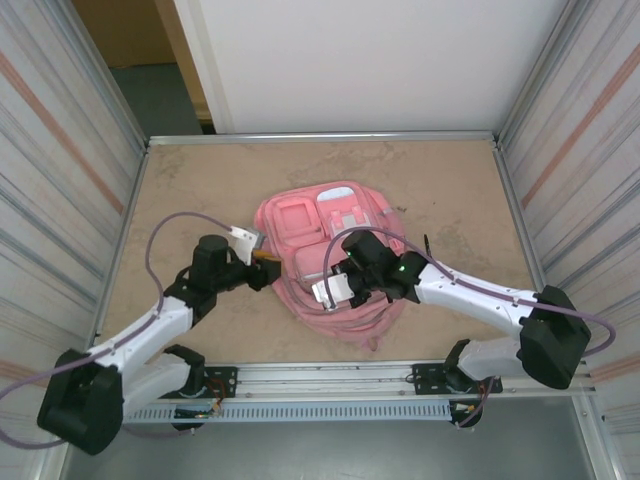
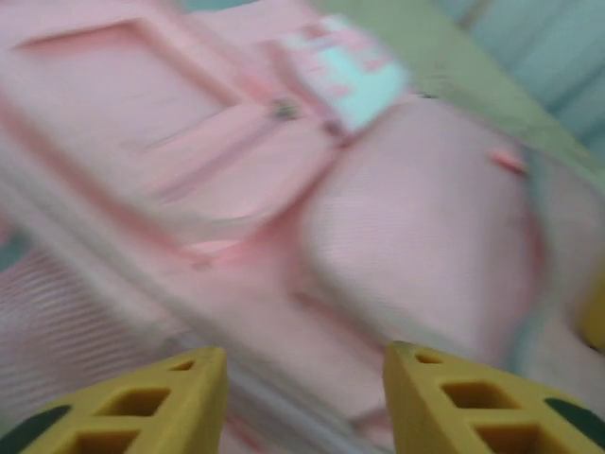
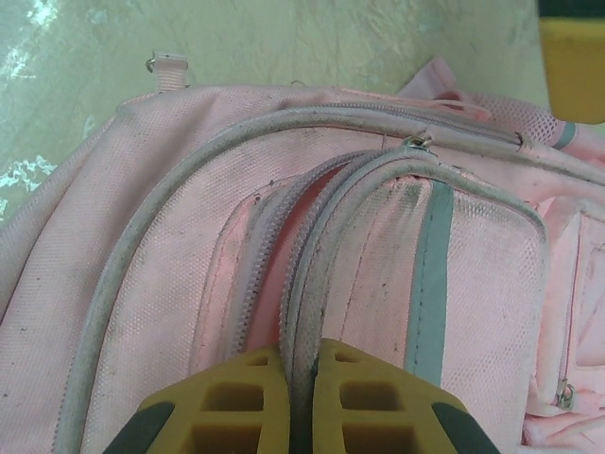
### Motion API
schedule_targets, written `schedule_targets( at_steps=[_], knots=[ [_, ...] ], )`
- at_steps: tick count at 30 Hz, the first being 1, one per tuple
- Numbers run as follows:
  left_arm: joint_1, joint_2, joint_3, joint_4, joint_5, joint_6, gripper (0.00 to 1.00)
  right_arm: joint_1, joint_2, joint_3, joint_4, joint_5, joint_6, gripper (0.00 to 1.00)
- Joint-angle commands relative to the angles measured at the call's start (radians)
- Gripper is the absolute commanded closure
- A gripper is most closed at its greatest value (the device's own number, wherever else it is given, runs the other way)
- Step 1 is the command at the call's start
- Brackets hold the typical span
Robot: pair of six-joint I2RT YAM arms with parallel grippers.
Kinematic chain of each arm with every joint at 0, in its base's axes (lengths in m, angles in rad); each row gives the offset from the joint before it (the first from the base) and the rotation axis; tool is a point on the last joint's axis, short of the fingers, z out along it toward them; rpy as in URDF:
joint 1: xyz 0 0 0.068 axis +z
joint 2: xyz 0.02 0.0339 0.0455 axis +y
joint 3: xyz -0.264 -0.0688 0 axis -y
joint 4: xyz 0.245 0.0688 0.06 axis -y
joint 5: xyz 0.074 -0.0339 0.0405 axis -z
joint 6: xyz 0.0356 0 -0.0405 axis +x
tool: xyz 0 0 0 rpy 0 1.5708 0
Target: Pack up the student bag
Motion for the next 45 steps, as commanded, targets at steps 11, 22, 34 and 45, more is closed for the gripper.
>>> schedule_targets(
  at_steps=[11, 22, 34, 45],
  knots=[
    [-0.187, -0.149, -0.156, 0.070, -0.018, 0.338, 0.40, -0.074, -0.051, 0.042, -0.078, -0.163, -0.042, 1.00],
    [-0.251, 0.062, -0.145, 0.277, -0.080, 0.635, 0.53, -0.066, -0.052, 0.055, -0.127, -0.187, -0.048, 1.00],
    [-0.239, -0.106, -0.162, 0.253, -0.131, 0.629, 0.50, -0.070, -0.046, 0.075, -0.181, -0.186, -0.060, 1.00],
    [-0.241, -0.010, -0.149, 0.280, -0.087, 0.651, 0.45, -0.074, -0.046, 0.086, -0.191, -0.213, -0.067, 1.00]
  ],
)
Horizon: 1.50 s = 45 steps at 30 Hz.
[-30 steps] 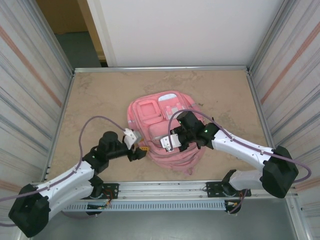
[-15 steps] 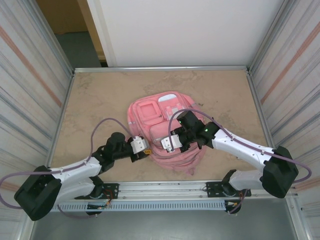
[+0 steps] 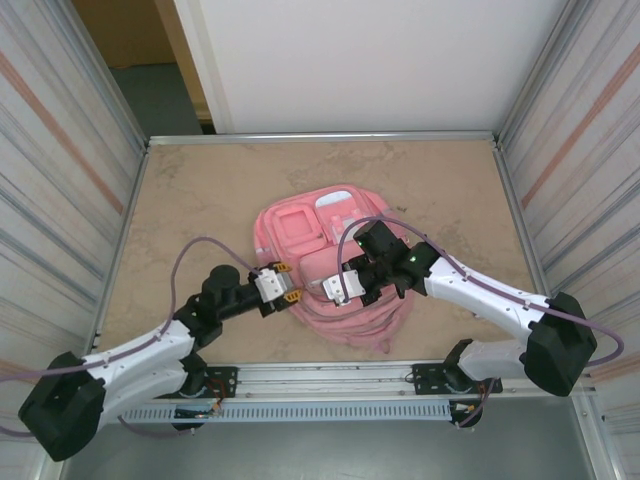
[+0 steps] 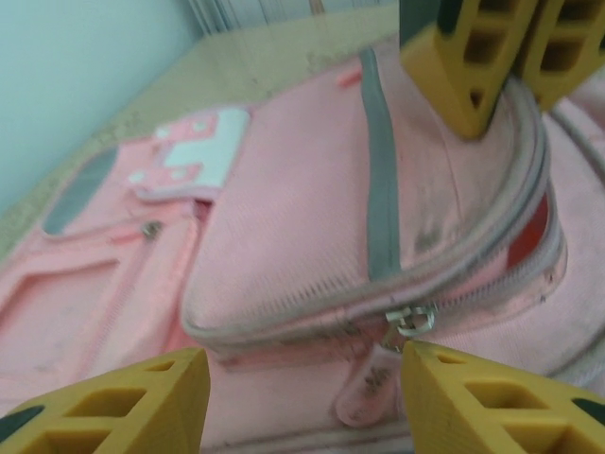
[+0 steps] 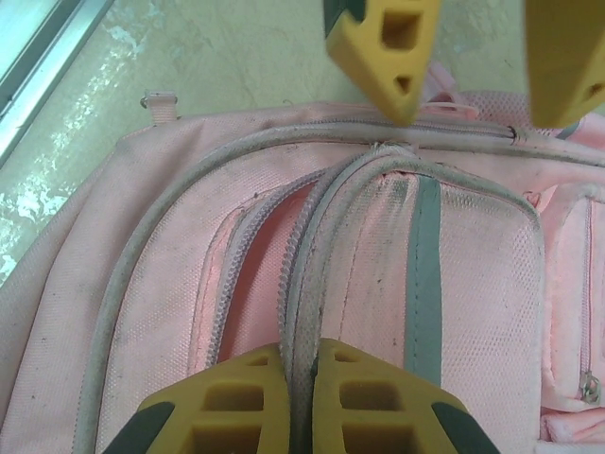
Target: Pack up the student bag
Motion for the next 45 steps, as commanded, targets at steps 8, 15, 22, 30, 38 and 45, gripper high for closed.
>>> schedule_targets(
  at_steps=[8, 15, 22, 30, 38, 45],
  knots=[
    [0.012, 0.112, 0.033, 0.043, 0.048, 0.018, 0.45, 0.003, -0.027, 0.046, -0.039, -0.063, -0.027, 1.00],
    [0.012, 0.102, 0.079, -0.037, 0.125, 0.065, 0.56, 0.013, -0.002, 0.061, -0.044, -0.070, -0.029, 1.00],
    [0.016, 0.134, 0.087, -0.047, 0.124, 0.072, 0.76, 0.022, 0.009, 0.075, -0.049, -0.062, -0.031, 1.00],
    [0.034, 0.186, 0.098, -0.005, 0.104, 0.042, 0.93, 0.035, 0.002, 0.077, -0.057, -0.051, -0.022, 1.00],
    [0.239, 0.246, 0.153, -0.012, 0.002, -0.308, 1.00, 0.061, 0.000, 0.063, -0.053, -0.022, -0.001, 1.00],
    [0.193, 0.143, 0.127, -0.032, 0.073, -0.224, 0.64, 0.069, -0.009, -0.009, 0.114, 0.064, 0.110, 0.66]
  ],
)
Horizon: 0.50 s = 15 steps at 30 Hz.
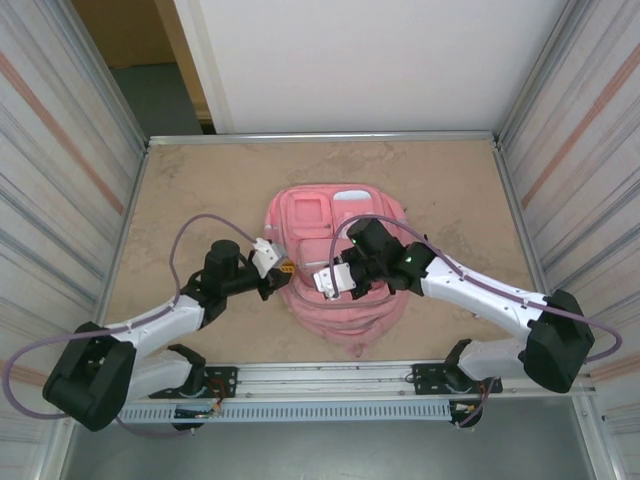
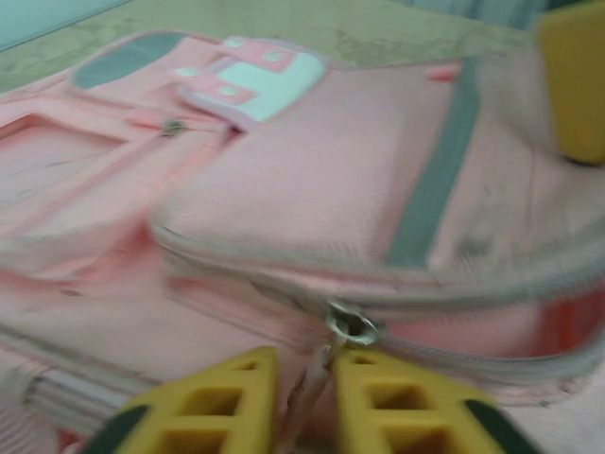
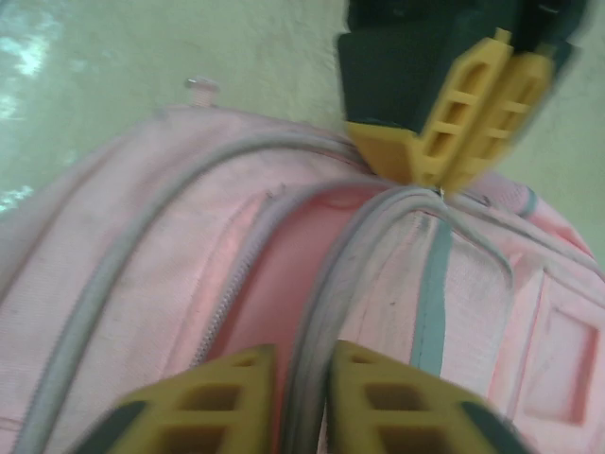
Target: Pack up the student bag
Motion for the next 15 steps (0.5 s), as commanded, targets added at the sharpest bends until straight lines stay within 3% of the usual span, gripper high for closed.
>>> schedule_targets(
  at_steps=[1, 2, 5, 10, 13, 15],
  knots=[
    [-0.041, -0.099, -0.018, -0.012, -0.131, 0.042, 0.56, 0.014, -0.033, -0.040, 0.036, -0.019, 0.085, 0.55],
    [-0.077, -0.133, -0.032, -0.013, -0.157, 0.081, 0.50, 0.002, -0.046, -0.047, 0.067, -0.024, 0.110, 0.04],
    [-0.160, -0.209, -0.059, 0.006, -0.239, 0.192, 0.40, -0.044, -0.111, -0.071, 0.162, -0.042, 0.234, 0.01],
    [-0.181, -0.187, -0.010, -0.032, -0.145, 0.327, 0.39, -0.159, -0.265, -0.164, 0.394, 0.098, 0.648, 0.01],
    [-0.219, -0.094, 0.037, -0.050, -0.143, 0.406, 0.39, -0.291, -0.322, -0.146, 0.368, 0.343, 1.099, 0.01],
    [-0.245, -0.050, 0.079, -0.084, -0.145, 0.442, 0.39, -0.371, -0.317, -0.115, 0.209, 0.637, 1.404, 0.01]
  ],
)
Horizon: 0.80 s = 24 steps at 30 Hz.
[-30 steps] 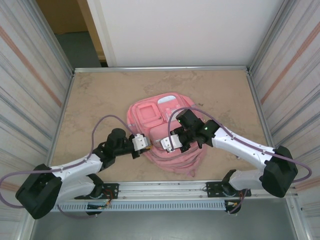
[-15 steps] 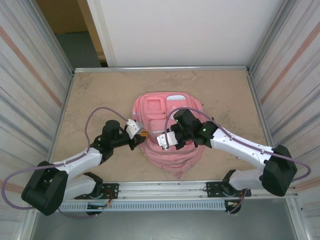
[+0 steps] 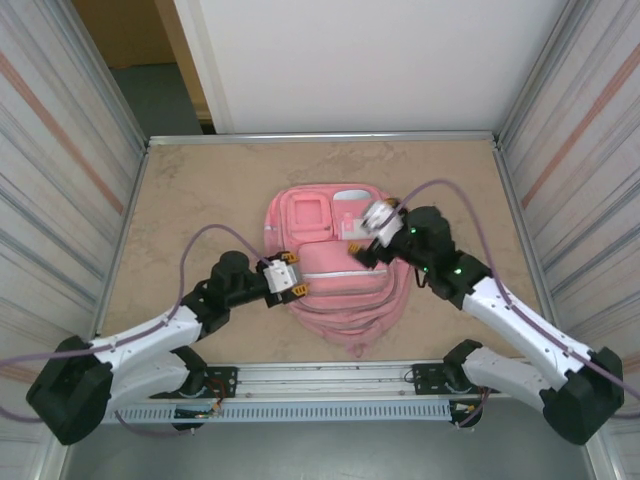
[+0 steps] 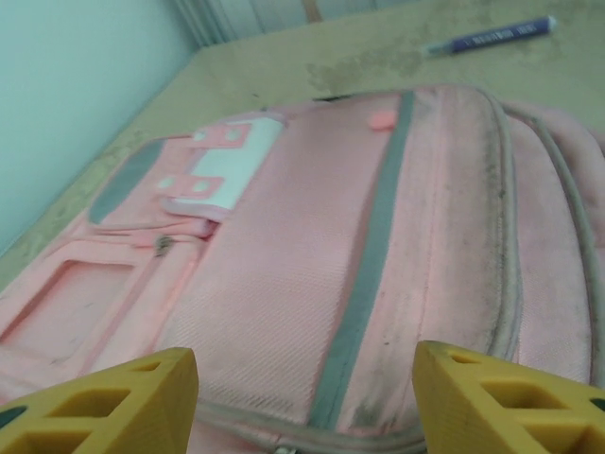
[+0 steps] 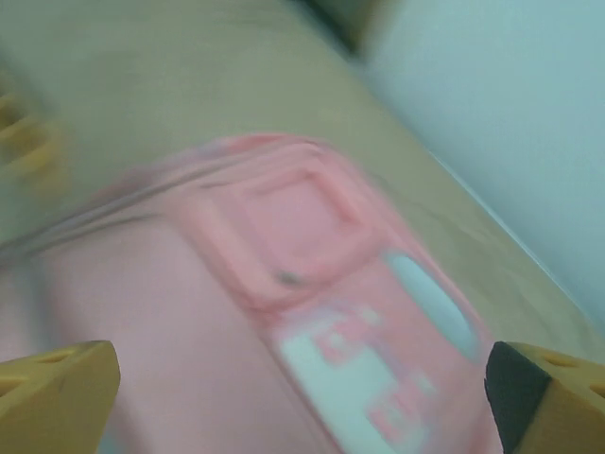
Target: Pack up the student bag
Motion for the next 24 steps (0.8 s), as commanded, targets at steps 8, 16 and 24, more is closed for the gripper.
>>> schedule_targets(
  at_steps=[8, 16, 24],
  knots=[
    [-0.053, 0.088, 0.158, -0.215, 0.114, 0.267, 0.36, -0.450, 0.188, 0.051, -0.384, 0.075, 0.696, 0.01],
    [-0.118, 0.171, 0.236, -0.324, 0.049, 0.296, 0.28, -0.483, 0.532, 0.140, -0.463, 0.009, 0.604, 0.35],
    [-0.142, 0.221, 0.255, -0.213, -0.211, 0.196, 0.43, -0.414, 0.717, 0.245, -0.530, 0.281, 0.564, 0.54]
  ],
)
